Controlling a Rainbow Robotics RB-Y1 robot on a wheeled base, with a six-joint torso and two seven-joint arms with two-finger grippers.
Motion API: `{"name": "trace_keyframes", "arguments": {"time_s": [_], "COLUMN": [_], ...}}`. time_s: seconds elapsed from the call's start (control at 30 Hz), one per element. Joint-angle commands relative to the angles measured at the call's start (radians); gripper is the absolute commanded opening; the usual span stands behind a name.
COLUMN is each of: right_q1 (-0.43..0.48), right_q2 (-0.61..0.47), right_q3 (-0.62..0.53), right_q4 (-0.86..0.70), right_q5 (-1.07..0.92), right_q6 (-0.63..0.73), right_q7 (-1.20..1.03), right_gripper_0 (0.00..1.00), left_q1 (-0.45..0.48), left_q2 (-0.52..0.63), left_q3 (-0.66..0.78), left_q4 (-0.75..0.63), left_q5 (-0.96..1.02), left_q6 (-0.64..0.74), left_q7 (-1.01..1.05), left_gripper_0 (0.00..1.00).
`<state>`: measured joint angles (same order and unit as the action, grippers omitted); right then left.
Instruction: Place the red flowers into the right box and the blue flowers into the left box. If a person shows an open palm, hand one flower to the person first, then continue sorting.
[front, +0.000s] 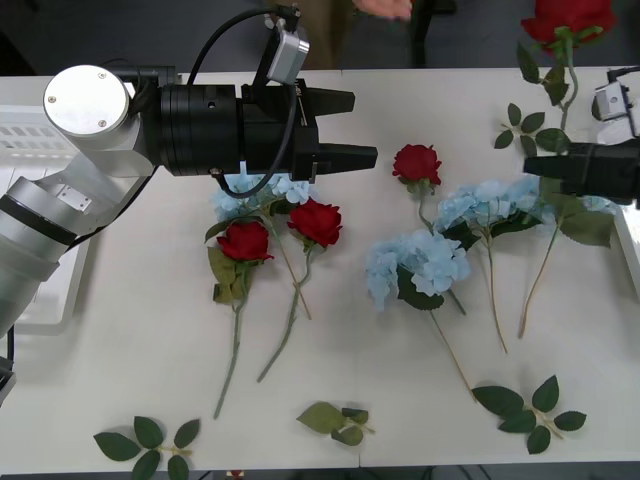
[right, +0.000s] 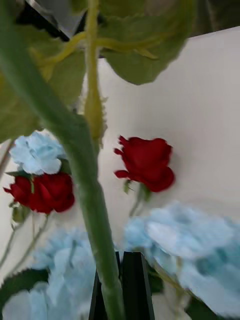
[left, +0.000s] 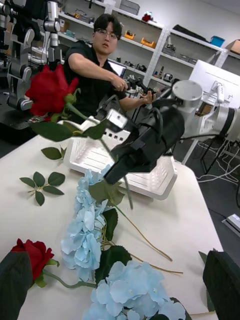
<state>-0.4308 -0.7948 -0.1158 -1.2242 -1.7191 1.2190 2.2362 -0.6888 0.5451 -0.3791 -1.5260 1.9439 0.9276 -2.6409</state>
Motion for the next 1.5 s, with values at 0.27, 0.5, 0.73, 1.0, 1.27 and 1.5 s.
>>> {"name": "trace_keyframes", "arguments": {"time_s": [0.27, 0.5, 0.73, 1.0, 1.27, 1.5], "right_q1": [-0.075, -0.125, -0.18, -0.221, -0.281, -0.315], "right_q2": [0.046, 0.141, 0.221, 0.278, 0.307, 0.362], "right_q3": [-0.093, -0.111, -0.093, 0.019, 0.191, 0.369], "right_q4": [-0.028, -0.259, -0.632, -0.841, -0.853, -0.785], "right_q5": [0.023, 0.164, 0.535, 0.917, 1.245, 1.52], "right_q6": [-0.004, -0.104, -0.099, -0.141, -0.225, -0.339], "right_q7": [-0.052, -0.132, -0.652, -0.961, -1.106, -1.285], "right_gripper_0": [0.0, 0.0, 0.0, 0.0, 0.0, 0.0], "left_q1": [0.014, 0.014, 0.015, 0.017, 0.017, 0.017], "left_q2": [-0.007, -0.007, -0.007, -0.005, -0.004, -0.004], "left_q3": [-0.003, -0.003, -0.003, -0.003, -0.003, -0.003], "left_q4": [-0.013, -0.013, -0.013, -0.013, -0.013, -0.013], "left_q5": [0.015, 0.017, 0.017, 0.018, 0.018, 0.02], "left_q6": [-0.01, -0.01, -0.01, -0.01, -0.01, -0.01], "left_q7": [-0.064, -0.064, -0.064, -0.064, -0.064, -0.064], "left_gripper_0": [1.0, 1.0, 1.0, 1.0, 1.0, 1.0]}}
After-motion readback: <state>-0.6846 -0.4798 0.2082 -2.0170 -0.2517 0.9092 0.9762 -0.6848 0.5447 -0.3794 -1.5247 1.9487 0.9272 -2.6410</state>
